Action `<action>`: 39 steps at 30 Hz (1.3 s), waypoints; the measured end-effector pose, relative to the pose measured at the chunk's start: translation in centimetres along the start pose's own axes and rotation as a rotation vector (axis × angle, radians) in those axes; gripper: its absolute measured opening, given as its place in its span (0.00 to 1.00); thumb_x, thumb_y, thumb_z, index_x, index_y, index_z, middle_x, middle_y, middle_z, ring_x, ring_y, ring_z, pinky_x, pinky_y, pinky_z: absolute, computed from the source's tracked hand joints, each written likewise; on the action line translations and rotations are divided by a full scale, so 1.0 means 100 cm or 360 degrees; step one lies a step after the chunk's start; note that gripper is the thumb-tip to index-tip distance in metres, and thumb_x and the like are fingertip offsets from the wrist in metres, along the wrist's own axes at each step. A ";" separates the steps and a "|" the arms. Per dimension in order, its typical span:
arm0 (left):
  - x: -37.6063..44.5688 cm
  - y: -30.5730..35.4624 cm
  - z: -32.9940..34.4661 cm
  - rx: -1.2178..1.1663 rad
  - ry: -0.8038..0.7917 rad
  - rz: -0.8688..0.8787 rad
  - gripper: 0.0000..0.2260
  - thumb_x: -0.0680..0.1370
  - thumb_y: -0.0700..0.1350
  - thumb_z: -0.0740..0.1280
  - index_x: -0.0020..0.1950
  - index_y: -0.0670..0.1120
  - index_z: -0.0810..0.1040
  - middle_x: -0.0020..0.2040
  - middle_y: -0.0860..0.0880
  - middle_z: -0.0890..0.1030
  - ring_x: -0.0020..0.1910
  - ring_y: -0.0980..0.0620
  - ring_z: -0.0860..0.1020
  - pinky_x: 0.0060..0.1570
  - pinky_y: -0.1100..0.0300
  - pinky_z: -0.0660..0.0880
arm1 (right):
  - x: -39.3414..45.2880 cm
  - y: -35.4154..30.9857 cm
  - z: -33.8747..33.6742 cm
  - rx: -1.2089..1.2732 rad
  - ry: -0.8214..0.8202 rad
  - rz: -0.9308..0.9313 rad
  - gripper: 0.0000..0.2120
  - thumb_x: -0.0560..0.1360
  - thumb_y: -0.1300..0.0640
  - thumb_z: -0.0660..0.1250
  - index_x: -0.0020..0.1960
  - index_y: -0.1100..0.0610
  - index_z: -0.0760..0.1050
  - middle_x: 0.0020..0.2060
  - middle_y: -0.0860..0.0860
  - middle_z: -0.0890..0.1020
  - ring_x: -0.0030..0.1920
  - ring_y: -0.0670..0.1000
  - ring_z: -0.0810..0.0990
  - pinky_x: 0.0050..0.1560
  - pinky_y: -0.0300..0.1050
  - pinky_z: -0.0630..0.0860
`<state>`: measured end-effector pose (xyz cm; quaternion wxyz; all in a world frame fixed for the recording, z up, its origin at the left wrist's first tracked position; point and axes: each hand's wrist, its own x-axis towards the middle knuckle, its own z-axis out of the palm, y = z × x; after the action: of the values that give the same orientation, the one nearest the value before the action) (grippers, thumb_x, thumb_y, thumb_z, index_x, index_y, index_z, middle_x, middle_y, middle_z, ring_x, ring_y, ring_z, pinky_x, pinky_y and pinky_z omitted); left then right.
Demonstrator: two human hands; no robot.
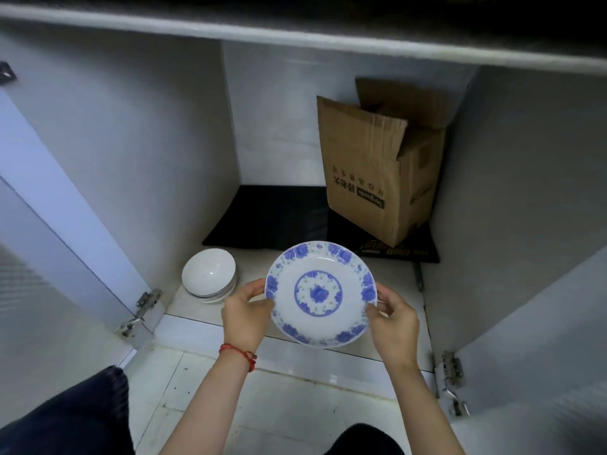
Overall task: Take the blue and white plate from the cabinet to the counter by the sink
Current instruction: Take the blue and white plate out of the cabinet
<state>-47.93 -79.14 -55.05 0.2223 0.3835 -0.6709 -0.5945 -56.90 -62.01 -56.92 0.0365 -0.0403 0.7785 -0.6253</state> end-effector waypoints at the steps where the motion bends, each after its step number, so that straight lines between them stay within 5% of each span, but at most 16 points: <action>1: -0.002 0.005 -0.004 0.0002 -0.0019 -0.0005 0.11 0.69 0.35 0.70 0.51 0.40 0.79 0.47 0.48 0.78 0.50 0.45 0.77 0.55 0.43 0.76 | -0.004 -0.006 -0.003 0.0010 -0.0006 -0.0002 0.16 0.71 0.71 0.63 0.56 0.59 0.77 0.46 0.51 0.81 0.47 0.48 0.79 0.31 0.22 0.72; 8: -0.019 0.027 -0.021 -0.0069 -0.0117 0.0068 0.11 0.70 0.33 0.69 0.51 0.40 0.79 0.49 0.47 0.79 0.46 0.48 0.77 0.36 0.59 0.77 | -0.022 -0.035 -0.017 0.0051 -0.0005 0.0004 0.16 0.71 0.70 0.64 0.56 0.58 0.77 0.45 0.50 0.81 0.47 0.47 0.79 0.33 0.25 0.75; 12: -0.016 0.029 -0.016 -0.0080 -0.0162 0.0128 0.10 0.70 0.33 0.68 0.50 0.42 0.80 0.45 0.48 0.80 0.42 0.56 0.78 0.27 0.70 0.77 | -0.019 -0.038 -0.025 0.0055 0.0051 0.0030 0.16 0.71 0.68 0.65 0.57 0.56 0.77 0.47 0.51 0.82 0.48 0.47 0.79 0.39 0.37 0.78; 16: -0.010 0.028 0.002 -0.0089 -0.0205 0.0100 0.12 0.70 0.31 0.68 0.49 0.44 0.80 0.42 0.51 0.81 0.43 0.53 0.79 0.30 0.68 0.79 | -0.013 -0.034 -0.034 0.0038 0.0147 0.0089 0.17 0.71 0.69 0.64 0.56 0.56 0.77 0.47 0.52 0.82 0.49 0.51 0.79 0.43 0.44 0.79; 19: -0.014 0.034 0.014 -0.0077 -0.0279 0.0036 0.12 0.70 0.29 0.66 0.47 0.44 0.80 0.41 0.54 0.81 0.44 0.49 0.80 0.36 0.59 0.81 | -0.019 -0.041 -0.048 -0.0023 0.0193 0.0147 0.17 0.71 0.70 0.63 0.55 0.56 0.78 0.45 0.49 0.81 0.46 0.46 0.79 0.38 0.32 0.78; 24: -0.041 0.057 0.019 0.0026 -0.0384 -0.0066 0.14 0.68 0.29 0.68 0.44 0.47 0.82 0.32 0.65 0.83 0.35 0.61 0.80 0.43 0.54 0.79 | -0.037 -0.060 -0.079 -0.0169 0.0268 0.0243 0.17 0.70 0.71 0.64 0.55 0.57 0.78 0.49 0.52 0.83 0.49 0.52 0.80 0.43 0.28 0.76; 28: -0.061 0.082 0.015 0.0092 -0.0401 -0.0050 0.15 0.70 0.32 0.68 0.42 0.53 0.80 0.43 0.51 0.84 0.46 0.47 0.81 0.50 0.51 0.77 | -0.049 -0.081 -0.093 -0.0220 0.0324 0.0285 0.17 0.70 0.72 0.64 0.55 0.59 0.78 0.49 0.53 0.82 0.48 0.48 0.80 0.38 0.20 0.71; 32: -0.080 0.107 -0.002 0.0078 -0.0402 -0.0097 0.14 0.70 0.30 0.67 0.46 0.48 0.81 0.46 0.48 0.83 0.47 0.47 0.80 0.45 0.63 0.79 | -0.071 -0.110 -0.099 -0.0261 0.0383 0.0320 0.17 0.69 0.72 0.65 0.55 0.60 0.78 0.47 0.51 0.82 0.42 0.35 0.77 0.40 0.19 0.69; 35: -0.095 0.129 -0.017 0.0110 -0.0414 -0.0179 0.15 0.69 0.31 0.68 0.44 0.52 0.81 0.38 0.62 0.84 0.43 0.57 0.81 0.43 0.67 0.79 | -0.087 -0.131 -0.104 -0.0248 0.0387 0.0342 0.17 0.69 0.73 0.65 0.55 0.61 0.78 0.49 0.50 0.81 0.41 0.28 0.76 0.40 0.19 0.69; 39: -0.117 0.158 -0.039 0.0173 -0.0404 -0.0329 0.17 0.69 0.30 0.67 0.45 0.52 0.82 0.35 0.65 0.83 0.38 0.65 0.80 0.41 0.70 0.78 | -0.108 -0.168 -0.113 -0.0211 0.0331 0.0454 0.16 0.70 0.73 0.64 0.54 0.61 0.78 0.47 0.54 0.82 0.40 0.32 0.77 0.39 0.21 0.70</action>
<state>-41.82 -72.48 -37.10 0.0523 0.3838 -0.6817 -0.6207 -47.09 -53.49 -37.99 0.0413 0.1330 0.8154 -0.5618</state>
